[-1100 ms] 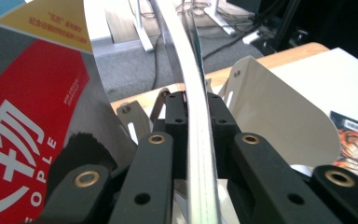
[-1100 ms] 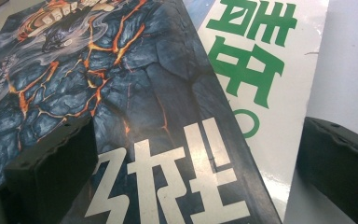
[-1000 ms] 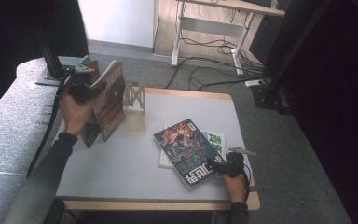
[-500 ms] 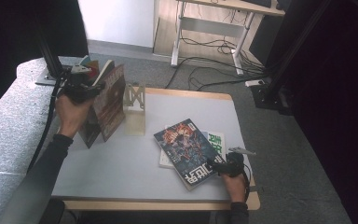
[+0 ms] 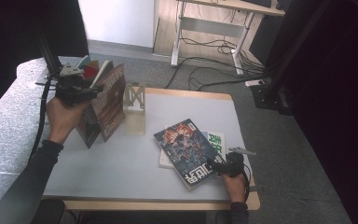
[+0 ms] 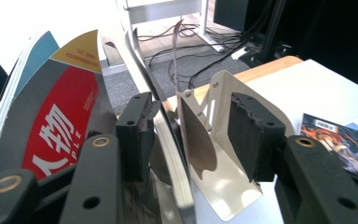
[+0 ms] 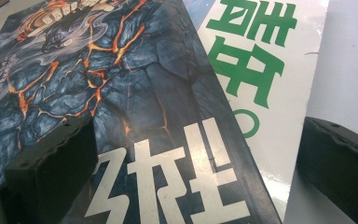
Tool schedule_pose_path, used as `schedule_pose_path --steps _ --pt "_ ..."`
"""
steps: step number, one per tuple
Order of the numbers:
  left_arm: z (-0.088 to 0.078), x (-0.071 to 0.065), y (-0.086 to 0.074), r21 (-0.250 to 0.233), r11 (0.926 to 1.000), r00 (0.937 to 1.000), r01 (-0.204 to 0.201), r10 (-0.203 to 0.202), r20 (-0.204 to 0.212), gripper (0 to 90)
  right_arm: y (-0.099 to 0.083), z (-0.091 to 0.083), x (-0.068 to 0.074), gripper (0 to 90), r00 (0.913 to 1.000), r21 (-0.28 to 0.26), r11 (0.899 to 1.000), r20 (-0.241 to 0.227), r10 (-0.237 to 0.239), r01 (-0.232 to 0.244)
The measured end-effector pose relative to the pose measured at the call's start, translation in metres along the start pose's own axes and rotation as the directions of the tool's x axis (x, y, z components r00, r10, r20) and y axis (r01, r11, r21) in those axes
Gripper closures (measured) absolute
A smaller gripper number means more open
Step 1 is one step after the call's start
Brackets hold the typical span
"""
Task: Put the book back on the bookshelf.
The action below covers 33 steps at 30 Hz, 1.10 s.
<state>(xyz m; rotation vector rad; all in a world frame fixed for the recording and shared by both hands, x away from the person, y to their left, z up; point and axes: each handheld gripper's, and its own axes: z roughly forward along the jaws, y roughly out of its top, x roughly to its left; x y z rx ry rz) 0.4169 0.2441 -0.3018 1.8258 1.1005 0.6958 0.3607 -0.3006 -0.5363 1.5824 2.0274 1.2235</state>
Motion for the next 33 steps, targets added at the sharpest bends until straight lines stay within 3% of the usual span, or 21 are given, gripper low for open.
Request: schedule_pose_path --steps 12,19,27,33 --pt "-0.024 -0.012 -0.004 -0.018 0.9993 0.9979 -0.032 0.032 0.056 40.6 0.000 0.000 0.000 0.0 1.0000 0.000 1.000 0.000 0.000 0.000" --pt "-0.028 -0.023 -0.009 -0.015 0.9986 0.9923 -0.051 0.052 0.113 32.9 0.000 0.000 0.000 0.0 1.0000 -0.002 1.000 0.001 0.001 -0.001" --pt "-0.020 -0.041 -0.026 -0.022 0.9962 0.9787 -0.084 0.087 0.186 18.3 0.000 0.000 0.000 0.0 1.0000 -0.001 1.000 0.000 0.000 0.000" --pt "-0.007 -0.052 -0.043 -0.010 0.9955 0.9608 -0.094 0.094 0.261 13.8 0.000 0.000 0.000 0.0 1.0000 -0.001 1.000 0.000 0.000 0.000"
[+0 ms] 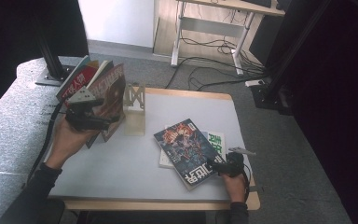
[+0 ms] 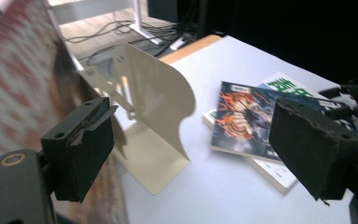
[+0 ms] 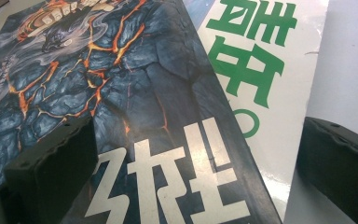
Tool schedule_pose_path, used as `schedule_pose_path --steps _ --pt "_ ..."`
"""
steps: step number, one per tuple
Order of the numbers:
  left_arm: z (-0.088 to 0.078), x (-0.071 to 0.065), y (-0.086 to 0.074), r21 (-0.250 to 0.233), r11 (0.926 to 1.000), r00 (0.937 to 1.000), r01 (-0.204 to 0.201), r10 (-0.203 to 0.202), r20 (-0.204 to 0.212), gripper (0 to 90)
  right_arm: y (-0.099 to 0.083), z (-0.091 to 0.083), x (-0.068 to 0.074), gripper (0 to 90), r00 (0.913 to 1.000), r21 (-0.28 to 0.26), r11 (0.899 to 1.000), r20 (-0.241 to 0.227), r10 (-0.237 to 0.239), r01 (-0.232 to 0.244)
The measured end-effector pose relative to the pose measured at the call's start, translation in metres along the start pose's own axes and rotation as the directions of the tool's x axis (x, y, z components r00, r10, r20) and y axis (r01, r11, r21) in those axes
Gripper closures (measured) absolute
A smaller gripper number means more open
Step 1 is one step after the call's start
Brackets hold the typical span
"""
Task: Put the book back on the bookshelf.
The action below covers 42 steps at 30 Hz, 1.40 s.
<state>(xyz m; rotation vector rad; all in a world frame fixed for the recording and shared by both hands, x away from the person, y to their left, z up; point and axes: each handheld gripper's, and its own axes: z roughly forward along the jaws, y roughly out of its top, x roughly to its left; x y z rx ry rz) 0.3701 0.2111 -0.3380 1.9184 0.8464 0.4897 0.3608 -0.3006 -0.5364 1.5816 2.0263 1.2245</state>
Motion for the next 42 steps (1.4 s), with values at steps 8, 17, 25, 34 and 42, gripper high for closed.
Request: schedule_pose_path --steps 8,17,25,34,42 --pt "0.018 -0.007 -0.024 0.006 0.9999 0.9973 0.010 -0.010 0.073 8.9 0.000 0.000 0.000 0.0 1.0000 0.002 1.000 0.000 0.002 -0.002" --pt "0.038 -0.022 -0.053 0.044 0.9974 0.9928 -0.058 0.053 0.108 0.0 0.000 0.000 0.000 0.0 1.0000 0.002 1.000 0.000 0.002 -0.002" --pt "0.054 -0.030 -0.078 0.065 0.9939 0.9875 -0.089 0.080 0.136 0.0 0.000 0.000 0.000 0.0 1.0000 0.002 1.000 0.001 0.001 -0.001" --pt "0.066 -0.033 -0.104 0.105 0.9912 0.9830 -0.081 0.062 0.173 0.0 0.000 0.000 0.000 0.0 1.0000 0.005 1.000 0.003 -0.001 0.001" --pt "0.078 -0.033 -0.128 0.159 0.9835 0.9811 -0.086 0.056 0.185 0.0 0.000 -0.001 0.001 0.0 1.0000 0.003 1.000 0.006 0.001 -0.001"
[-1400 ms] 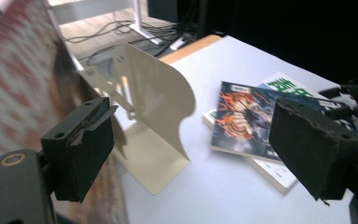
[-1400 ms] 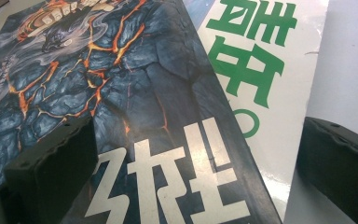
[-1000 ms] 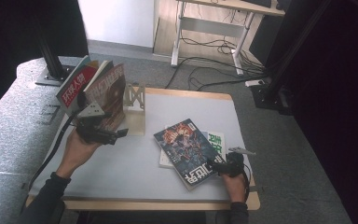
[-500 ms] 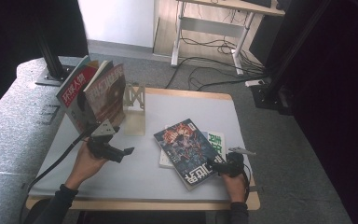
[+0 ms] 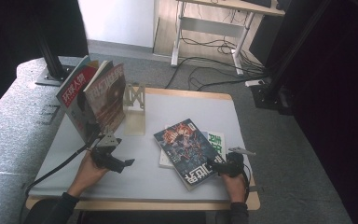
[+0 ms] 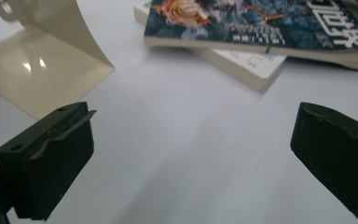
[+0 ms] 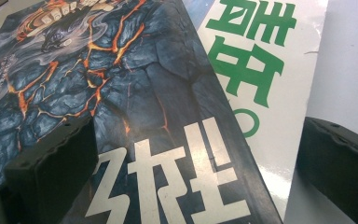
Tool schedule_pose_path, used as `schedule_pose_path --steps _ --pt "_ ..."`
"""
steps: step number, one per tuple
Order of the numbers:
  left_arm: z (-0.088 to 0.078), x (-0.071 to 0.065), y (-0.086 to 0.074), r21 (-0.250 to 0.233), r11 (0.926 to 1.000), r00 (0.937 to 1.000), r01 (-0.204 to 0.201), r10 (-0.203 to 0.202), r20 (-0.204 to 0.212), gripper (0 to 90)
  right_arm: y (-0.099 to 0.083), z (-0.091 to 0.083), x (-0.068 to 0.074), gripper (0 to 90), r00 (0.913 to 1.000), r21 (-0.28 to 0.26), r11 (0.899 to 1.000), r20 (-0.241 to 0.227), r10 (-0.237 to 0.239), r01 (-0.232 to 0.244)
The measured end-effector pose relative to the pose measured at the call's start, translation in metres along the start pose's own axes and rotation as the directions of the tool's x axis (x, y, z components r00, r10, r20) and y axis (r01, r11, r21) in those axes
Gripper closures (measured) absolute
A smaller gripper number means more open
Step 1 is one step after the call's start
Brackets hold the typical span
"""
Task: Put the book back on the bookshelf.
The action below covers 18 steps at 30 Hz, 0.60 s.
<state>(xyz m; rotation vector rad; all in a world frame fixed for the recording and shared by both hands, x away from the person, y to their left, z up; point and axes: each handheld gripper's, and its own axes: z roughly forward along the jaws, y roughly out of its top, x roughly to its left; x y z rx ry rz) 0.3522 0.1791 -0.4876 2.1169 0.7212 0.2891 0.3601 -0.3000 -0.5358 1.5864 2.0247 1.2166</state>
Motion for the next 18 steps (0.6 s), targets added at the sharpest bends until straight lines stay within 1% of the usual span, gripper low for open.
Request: schedule_pose_path --steps 4,7,9,13,16,18 --pt "0.006 -0.001 -0.006 0.040 0.9990 0.9998 -0.020 0.020 -0.009 0.0 0.000 0.000 0.001 0.0 1.0000 -0.003 1.000 0.003 -0.002 0.002" --pt "0.009 -0.002 -0.010 0.063 0.9978 0.9998 -0.021 0.021 0.000 0.0 0.000 0.000 0.001 0.0 1.0000 0.001 1.000 0.007 -0.006 0.006" --pt "0.011 -0.002 -0.012 0.078 0.9966 0.9997 -0.026 0.026 0.000 0.0 0.001 -0.001 0.002 0.0 0.9998 0.002 1.000 0.011 -0.016 0.016" --pt "0.015 -0.001 -0.017 0.097 0.9950 0.9998 -0.022 0.022 0.002 0.0 0.002 -0.001 0.004 0.0 0.9990 0.008 0.999 0.029 -0.034 0.033" --pt "0.019 -0.001 -0.022 0.130 0.9910 0.9995 -0.031 0.032 -0.006 0.0 0.004 -0.002 0.007 0.0 0.9974 0.015 0.998 0.048 -0.055 0.054" --pt "0.024 0.000 -0.025 0.157 0.9866 0.9988 -0.045 0.047 -0.010 0.0 0.006 -0.003 0.009 0.0 0.9952 0.022 0.997 0.063 -0.075 0.074"
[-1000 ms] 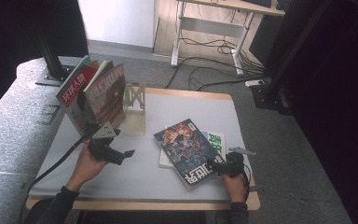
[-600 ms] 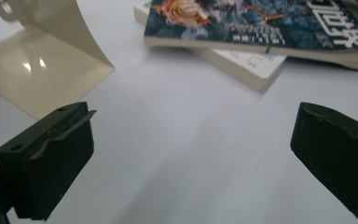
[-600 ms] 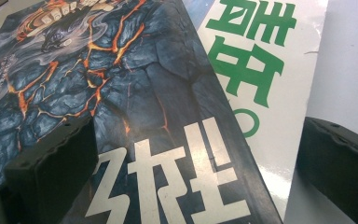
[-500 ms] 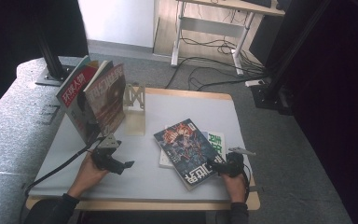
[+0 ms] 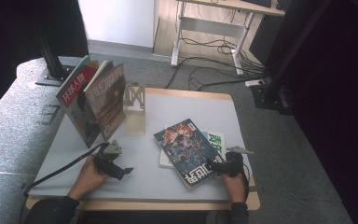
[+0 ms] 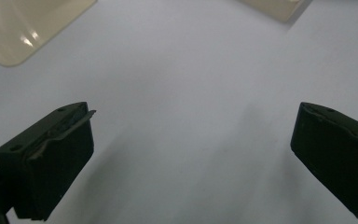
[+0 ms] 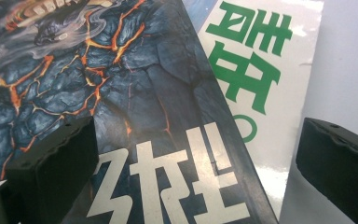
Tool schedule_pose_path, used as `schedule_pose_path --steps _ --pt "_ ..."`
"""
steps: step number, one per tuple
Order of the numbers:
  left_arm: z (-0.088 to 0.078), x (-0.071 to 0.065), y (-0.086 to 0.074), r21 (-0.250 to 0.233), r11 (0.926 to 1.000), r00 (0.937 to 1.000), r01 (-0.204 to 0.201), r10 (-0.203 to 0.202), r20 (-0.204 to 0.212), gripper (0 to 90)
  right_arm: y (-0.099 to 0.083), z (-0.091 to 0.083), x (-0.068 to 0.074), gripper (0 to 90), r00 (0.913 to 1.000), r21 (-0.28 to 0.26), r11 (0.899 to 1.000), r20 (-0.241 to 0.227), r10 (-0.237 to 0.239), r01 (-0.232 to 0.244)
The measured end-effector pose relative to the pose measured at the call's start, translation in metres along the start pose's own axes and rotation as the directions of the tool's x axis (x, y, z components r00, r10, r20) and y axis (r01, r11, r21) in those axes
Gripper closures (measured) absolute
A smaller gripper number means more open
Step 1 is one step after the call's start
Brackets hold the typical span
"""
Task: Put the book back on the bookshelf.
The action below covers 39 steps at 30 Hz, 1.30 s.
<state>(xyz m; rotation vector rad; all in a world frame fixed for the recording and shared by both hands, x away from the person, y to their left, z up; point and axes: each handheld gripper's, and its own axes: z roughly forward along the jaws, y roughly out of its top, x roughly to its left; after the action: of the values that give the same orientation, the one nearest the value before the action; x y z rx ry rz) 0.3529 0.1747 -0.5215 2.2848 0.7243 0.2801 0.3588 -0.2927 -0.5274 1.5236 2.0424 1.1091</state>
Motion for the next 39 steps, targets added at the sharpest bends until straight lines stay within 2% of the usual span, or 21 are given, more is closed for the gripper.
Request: schedule_pose_path --steps 3,6,15,21,25,28,32,35,39 --pt "0.007 -0.001 -0.002 0.049 0.9987 0.9999 -0.011 0.011 -0.006 0.0 0.003 -0.002 0.005 2.0 0.9986 0.005 0.999 0.026 -0.046 0.046" --pt "0.007 0.000 -0.002 0.052 0.9986 1.0000 -0.007 0.008 -0.003 0.0 0.005 -0.005 0.009 3.0 0.9965 0.010 0.997 0.032 -0.078 0.078" --pt "0.008 0.000 -0.002 0.052 0.9986 1.0000 -0.003 0.003 -0.002 0.0 0.010 -0.013 0.016 2.8 0.9940 -0.017 0.994 0.006 -0.109 0.110" --pt "0.008 0.000 -0.002 0.052 0.9987 1.0000 -0.002 0.003 -0.001 0.0 0.009 -0.014 0.018 2.7 0.9929 0.005 0.993 -0.011 -0.119 0.119" --pt "0.008 0.000 -0.002 0.051 0.9987 1.0000 -0.002 0.002 -0.001 0.0 0.011 -0.017 0.028 2.7 0.9899 0.005 0.991 -0.035 -0.137 0.137" --pt "0.008 0.000 -0.002 0.051 0.9987 1.0000 -0.003 0.003 -0.001 0.0 0.013 -0.015 0.039 2.2 0.9845 0.003 0.987 -0.069 -0.161 0.162" --pt "0.008 0.000 -0.002 0.051 0.9987 1.0000 -0.002 0.002 0.000 0.0 0.014 -0.008 0.059 2.2 0.9694 0.005 0.983 -0.166 -0.181 0.184" --pt "0.008 0.000 -0.002 0.051 0.9987 1.0000 -0.001 0.001 0.000 0.0 0.014 -0.002 0.073 2.2 0.9570 0.014 0.975 -0.197 -0.213 0.220" --pt "0.008 0.000 -0.002 0.051 0.9987 1.0000 -0.001 0.001 0.001 0.0 0.012 0.005 0.090 2.2 0.9445 0.034 0.966 -0.219 -0.245 0.258"
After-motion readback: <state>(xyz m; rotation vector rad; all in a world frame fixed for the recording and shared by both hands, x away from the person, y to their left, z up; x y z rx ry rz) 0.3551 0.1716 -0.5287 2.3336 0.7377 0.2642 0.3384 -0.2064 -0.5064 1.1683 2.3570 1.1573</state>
